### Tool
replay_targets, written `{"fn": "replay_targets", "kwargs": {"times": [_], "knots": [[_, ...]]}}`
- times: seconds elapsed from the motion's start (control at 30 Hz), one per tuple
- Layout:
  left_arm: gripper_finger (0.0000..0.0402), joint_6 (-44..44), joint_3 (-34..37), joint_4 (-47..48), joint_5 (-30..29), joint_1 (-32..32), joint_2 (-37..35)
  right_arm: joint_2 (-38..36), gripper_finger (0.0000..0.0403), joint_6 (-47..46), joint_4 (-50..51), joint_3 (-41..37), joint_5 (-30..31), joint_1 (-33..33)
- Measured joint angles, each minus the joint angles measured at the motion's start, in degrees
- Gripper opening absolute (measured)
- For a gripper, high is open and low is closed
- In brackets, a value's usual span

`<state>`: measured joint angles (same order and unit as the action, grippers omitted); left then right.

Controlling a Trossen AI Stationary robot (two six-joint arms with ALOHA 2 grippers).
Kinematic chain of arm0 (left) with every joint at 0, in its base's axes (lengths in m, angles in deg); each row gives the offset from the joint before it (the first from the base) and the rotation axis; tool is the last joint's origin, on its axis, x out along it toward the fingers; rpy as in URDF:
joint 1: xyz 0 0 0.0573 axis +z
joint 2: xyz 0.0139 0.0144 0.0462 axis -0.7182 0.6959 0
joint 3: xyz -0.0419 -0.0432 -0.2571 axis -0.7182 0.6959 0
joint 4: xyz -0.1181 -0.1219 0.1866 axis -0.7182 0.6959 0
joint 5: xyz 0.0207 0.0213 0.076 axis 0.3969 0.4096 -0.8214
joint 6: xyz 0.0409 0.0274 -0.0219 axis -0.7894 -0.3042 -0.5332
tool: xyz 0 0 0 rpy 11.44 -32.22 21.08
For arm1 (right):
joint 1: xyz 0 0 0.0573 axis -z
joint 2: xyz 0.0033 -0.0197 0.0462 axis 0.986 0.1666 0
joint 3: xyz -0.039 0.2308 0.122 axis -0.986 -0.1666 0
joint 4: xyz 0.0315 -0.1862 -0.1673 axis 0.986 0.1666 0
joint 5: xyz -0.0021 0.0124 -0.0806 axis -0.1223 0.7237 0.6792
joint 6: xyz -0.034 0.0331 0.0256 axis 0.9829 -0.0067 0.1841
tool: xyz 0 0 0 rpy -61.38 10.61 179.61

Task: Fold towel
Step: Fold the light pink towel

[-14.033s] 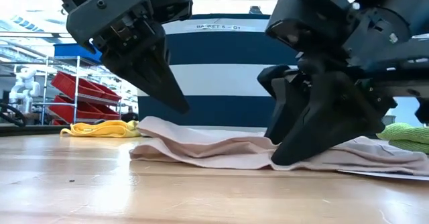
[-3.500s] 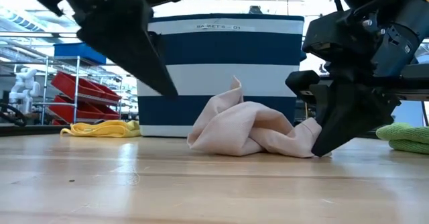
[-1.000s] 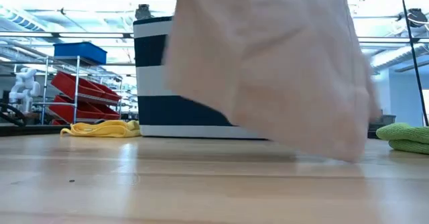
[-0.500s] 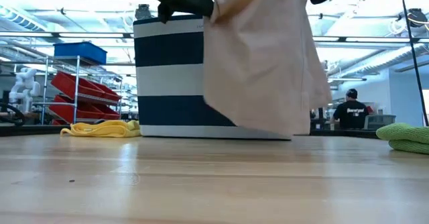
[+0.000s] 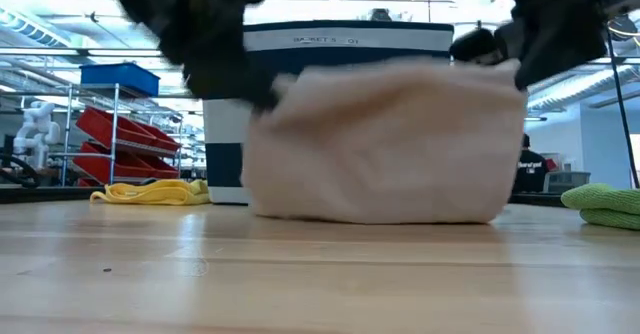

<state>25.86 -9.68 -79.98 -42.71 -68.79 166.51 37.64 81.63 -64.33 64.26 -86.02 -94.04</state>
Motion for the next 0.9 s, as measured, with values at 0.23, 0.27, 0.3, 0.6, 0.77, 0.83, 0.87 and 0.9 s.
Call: {"fn": "replay_targets", "kwargs": {"times": [0.23, 0.27, 0.3, 0.6, 0.77, 0.83, 0.87, 0.9], "knots": [[0.0000, 9.99, 4.59, -9.00, -0.16, -5.55, 4.55, 8.99, 0.0009, -3.45, -9.40, -1.51, -6.44, -3.94], [0.0000, 10.12, 4.59, -9.74, -0.14, -6.34, 4.64, 10.04, 0.0014, -3.98, -10.68, -1.51, -6.47, -4.80], [0.0000, 10.30, 4.61, -10.14, -0.14, -7.04, 4.64, 11.05, 0.0020, -4.40, -12.17, -1.51, -6.45, -5.55], [0.0033, 13.55, 4.62, -10.06, -0.03, -9.40, 6.11, 18.60, 0.0138, -8.68, -18.42, -1.51, -6.37, -9.64], [0.0079, 17.29, 4.66, -10.31, 4.10, -9.43, 8.91, 19.12, 0.0204, -11.46, -18.07, -1.53, -6.35, -9.73], [0.0097, 18.75, 4.66, -9.96, 5.28, -9.41, 9.73, 18.38, 0.0217, -12.25, -17.27, -1.53, -6.35, -9.74], [0.0104, 19.44, 4.66, -10.12, 5.59, -9.52, 10.00, 18.00, 0.0220, -12.53, -17.15, -1.53, -6.26, -9.75], [0.0112, 19.57, 4.66, -10.21, 5.75, -9.68, 10.08, 17.58, 0.0222, -12.70, -16.43, -1.51, -5.93, -9.73]]}}
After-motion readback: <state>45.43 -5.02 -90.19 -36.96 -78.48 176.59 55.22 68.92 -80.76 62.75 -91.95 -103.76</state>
